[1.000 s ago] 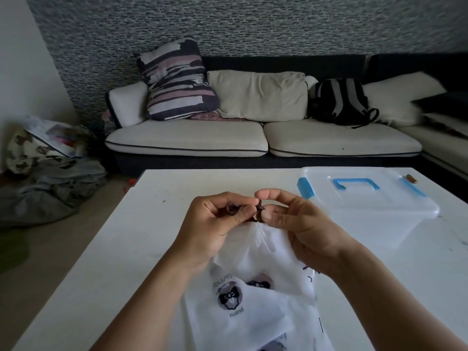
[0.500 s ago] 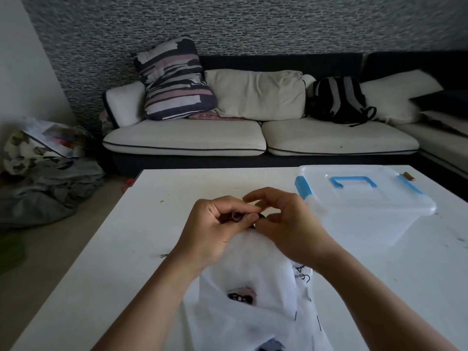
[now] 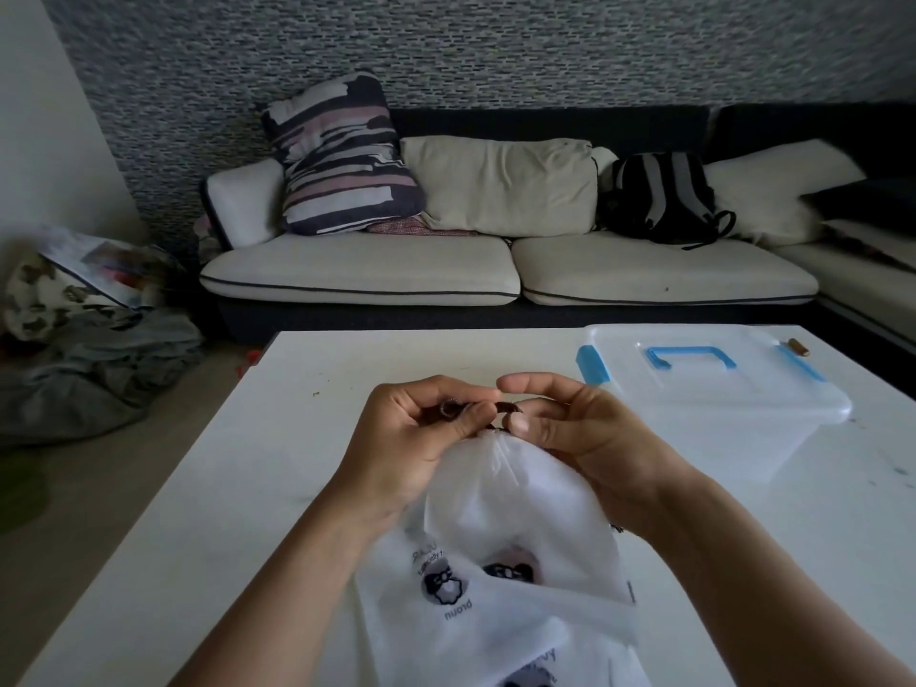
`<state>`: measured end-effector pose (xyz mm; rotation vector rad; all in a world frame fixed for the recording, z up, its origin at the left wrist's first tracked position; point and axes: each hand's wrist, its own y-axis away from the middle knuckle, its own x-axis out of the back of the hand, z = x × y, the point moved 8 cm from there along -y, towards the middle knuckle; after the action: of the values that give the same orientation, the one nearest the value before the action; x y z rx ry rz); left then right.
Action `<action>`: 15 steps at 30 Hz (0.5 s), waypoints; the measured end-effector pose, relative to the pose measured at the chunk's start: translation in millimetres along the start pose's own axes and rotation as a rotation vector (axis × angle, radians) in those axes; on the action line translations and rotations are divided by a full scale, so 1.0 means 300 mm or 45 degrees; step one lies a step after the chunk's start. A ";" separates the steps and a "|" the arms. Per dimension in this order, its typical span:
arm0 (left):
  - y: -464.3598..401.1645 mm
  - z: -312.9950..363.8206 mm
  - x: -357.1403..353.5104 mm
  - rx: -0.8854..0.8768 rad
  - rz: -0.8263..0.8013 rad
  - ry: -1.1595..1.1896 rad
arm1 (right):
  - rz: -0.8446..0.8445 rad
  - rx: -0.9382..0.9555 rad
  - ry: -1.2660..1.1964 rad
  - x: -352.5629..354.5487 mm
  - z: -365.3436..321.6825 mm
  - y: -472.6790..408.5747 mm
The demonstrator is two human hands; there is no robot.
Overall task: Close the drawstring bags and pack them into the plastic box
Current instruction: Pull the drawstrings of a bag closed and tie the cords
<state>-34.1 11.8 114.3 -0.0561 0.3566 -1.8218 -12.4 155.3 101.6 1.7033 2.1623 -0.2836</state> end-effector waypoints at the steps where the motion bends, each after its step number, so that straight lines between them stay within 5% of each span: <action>1: 0.002 -0.002 0.001 0.017 0.004 0.022 | 0.001 -0.024 -0.022 0.005 0.006 -0.002; 15: 0.007 0.003 0.002 0.012 -0.043 -0.086 | 0.055 0.069 0.270 0.062 -0.049 -0.012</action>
<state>-32.2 10.7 114.5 -0.1174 0.3014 -1.8503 -22.1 176.5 107.1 1.8838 2.2808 -0.1571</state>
